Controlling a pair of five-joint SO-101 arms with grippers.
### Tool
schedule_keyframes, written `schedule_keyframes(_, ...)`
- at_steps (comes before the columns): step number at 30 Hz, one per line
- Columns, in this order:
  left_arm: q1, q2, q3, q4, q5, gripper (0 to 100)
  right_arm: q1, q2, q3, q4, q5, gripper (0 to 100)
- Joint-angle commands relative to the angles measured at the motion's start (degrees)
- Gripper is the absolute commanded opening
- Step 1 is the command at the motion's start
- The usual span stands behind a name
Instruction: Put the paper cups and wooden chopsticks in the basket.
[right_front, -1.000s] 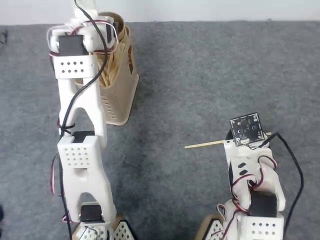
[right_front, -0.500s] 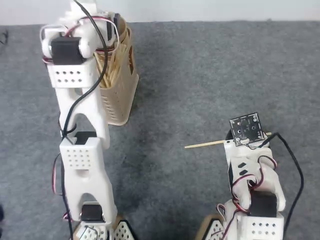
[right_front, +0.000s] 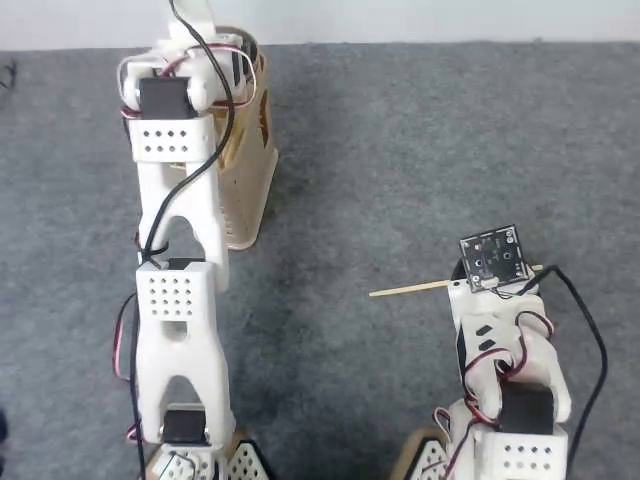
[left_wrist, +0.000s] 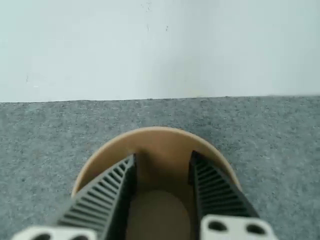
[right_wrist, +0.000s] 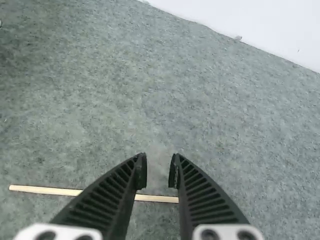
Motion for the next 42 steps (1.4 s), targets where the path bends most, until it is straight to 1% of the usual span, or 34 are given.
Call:
schedule_keyframes(1,-0.1,1.6,0.4,2.7,-0.9,18,-0.4,-0.6,-0.4,-0.7,0.5,9.2)
schedule_keyframes(5,-0.4,0.4,-2.9,4.9,-0.8,18,-0.4,-0.6,-0.4,-0.7,0.5,9.2)
schedule_keyframes(8,0.2,-2.7,-10.9,7.4,-0.7,18,-0.4,-0.6,-0.4,-0.7,0.5,9.2)
schedule_keyframes(9,0.3,-4.2,-11.5,7.2,-0.6,18,-0.4,-0.6,-0.4,-0.7,0.5,9.2)
schedule_keyframes(14,1.3,-12.6,-6.2,4.5,-0.5,18,-0.4,-0.6,-0.4,-0.7,0.5,9.2)
schedule_keyframes(18,1.1,-13.4,-5.4,1.9,-0.4,18,-0.4,-0.6,-0.4,-0.7,0.5,9.2)
schedule_keyframes(24,2.0,-7.5,-5.3,-1.1,-0.4,18,-0.5,-0.6,-0.4,-0.7,0.5,9.2)
schedule_keyframes(30,2.6,1.8,-5.4,-1.2,-0.4,18,-0.5,-0.6,-0.4,-0.7,0.5,9.2)
schedule_keyframes(33,1.8,4.7,-5.4,-1.1,-0.5,18,-0.5,-0.6,-0.4,-0.7,0.5,9.2)
schedule_keyframes(37,0.0,6.3,-5.4,0.2,-0.5,18,-0.5,-0.6,-0.4,-0.7,0.5,9.2)
schedule_keyframes(42,0.0,5.4,-7.2,1.7,-0.8,18,-0.5,-0.6,-0.4,-0.7,0.5,9.2)
